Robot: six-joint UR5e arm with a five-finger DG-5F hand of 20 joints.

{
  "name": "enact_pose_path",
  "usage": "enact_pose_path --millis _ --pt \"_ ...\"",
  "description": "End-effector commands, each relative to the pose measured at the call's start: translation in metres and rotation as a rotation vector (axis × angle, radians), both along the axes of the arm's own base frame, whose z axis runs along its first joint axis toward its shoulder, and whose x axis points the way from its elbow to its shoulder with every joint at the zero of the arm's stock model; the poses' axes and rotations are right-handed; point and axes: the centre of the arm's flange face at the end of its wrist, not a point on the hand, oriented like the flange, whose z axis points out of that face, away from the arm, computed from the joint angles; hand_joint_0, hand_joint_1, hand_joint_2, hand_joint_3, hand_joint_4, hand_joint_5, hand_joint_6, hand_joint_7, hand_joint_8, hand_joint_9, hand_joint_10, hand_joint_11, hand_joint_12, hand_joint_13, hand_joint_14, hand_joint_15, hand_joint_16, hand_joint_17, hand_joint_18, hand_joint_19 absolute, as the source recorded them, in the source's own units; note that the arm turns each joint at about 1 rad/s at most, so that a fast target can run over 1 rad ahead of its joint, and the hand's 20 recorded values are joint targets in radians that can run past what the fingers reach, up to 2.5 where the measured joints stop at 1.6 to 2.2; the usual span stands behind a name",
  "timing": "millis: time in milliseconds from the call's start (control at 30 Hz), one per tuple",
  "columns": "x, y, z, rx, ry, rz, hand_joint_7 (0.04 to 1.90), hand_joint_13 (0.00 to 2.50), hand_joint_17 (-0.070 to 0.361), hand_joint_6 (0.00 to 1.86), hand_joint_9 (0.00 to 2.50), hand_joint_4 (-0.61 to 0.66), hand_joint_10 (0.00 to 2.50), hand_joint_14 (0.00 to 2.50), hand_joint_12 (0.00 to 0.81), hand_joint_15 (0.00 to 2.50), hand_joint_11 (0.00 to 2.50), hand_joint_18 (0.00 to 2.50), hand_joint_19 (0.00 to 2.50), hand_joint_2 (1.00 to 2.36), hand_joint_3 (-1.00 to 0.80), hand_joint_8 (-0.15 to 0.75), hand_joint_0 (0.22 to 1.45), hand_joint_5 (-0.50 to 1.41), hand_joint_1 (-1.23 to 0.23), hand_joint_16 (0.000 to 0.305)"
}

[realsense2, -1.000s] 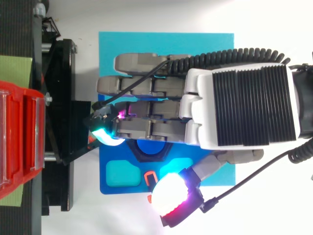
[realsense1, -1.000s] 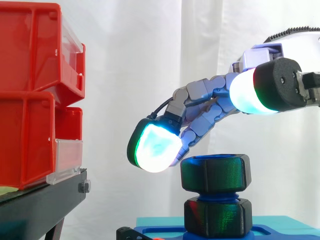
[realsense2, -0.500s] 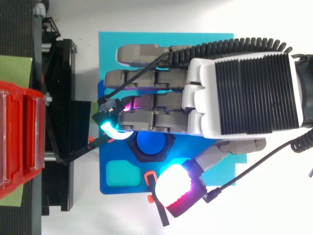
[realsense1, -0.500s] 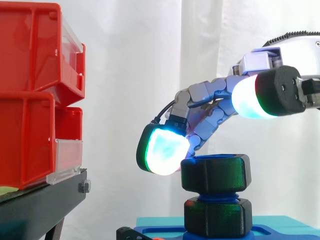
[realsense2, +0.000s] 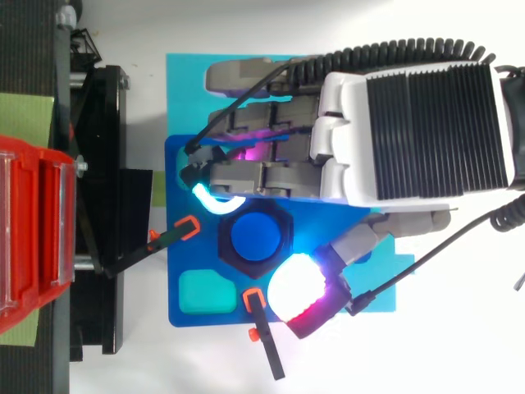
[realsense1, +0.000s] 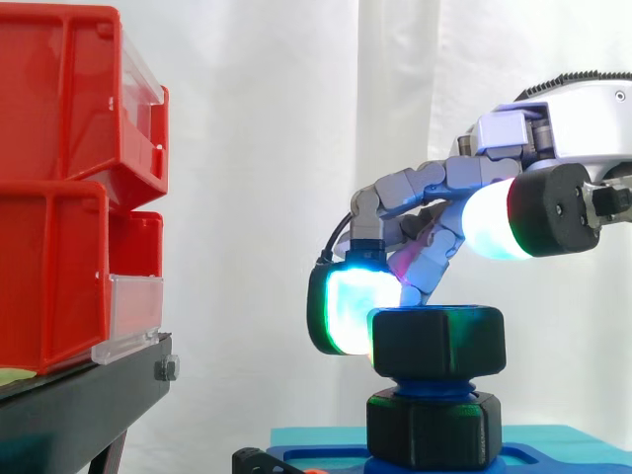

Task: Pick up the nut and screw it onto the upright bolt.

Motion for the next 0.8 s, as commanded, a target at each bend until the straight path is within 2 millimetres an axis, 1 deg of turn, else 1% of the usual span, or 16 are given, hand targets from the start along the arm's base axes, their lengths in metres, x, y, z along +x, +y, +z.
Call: enact_pose_path --millis 0,200,500,633,733,767 --pt "-0.001 -0.005 0.000 0.001 0.000 0.003 1.37 0.68 0.047 0.61 0.92 0.11 0.00 0.00 0.225 0.00 0.00 0.23 0.00 1.00 -0.50 0.224 0.53 0.04 -0.22 0.021" --pt "-0.002 -0.014 0.000 0.001 -0.001 0.003 1.34 0.78 0.045 0.62 1.05 0.09 0.00 0.00 0.204 0.00 0.00 0.32 0.00 1.00 -0.50 0.230 0.52 0.05 -0.19 0.020" --pt "-0.004 -0.031 0.001 0.003 -0.007 0.013 1.37 0.90 0.037 0.61 1.21 0.09 0.00 0.00 0.183 0.00 0.00 0.45 0.00 1.00 -0.50 0.231 0.52 0.07 -0.19 0.017" --pt "-0.006 -0.037 0.002 0.004 -0.009 0.016 1.38 0.94 0.034 0.61 1.27 0.09 0.00 0.00 0.171 0.00 0.00 0.49 0.00 1.00 -0.50 0.215 0.52 0.07 -0.19 0.015" --pt "-0.006 -0.040 0.004 0.004 -0.012 0.019 1.40 0.96 0.030 0.61 1.32 0.09 0.00 0.00 0.162 0.00 0.00 0.53 0.00 1.00 -0.50 0.186 0.52 0.08 -0.20 0.013" --pt "-0.004 -0.044 0.011 0.005 -0.024 0.025 1.40 0.96 0.029 0.61 1.34 0.09 0.00 0.00 0.159 0.00 0.00 0.54 0.00 1.00 -0.50 0.182 0.52 0.08 -0.20 0.013"
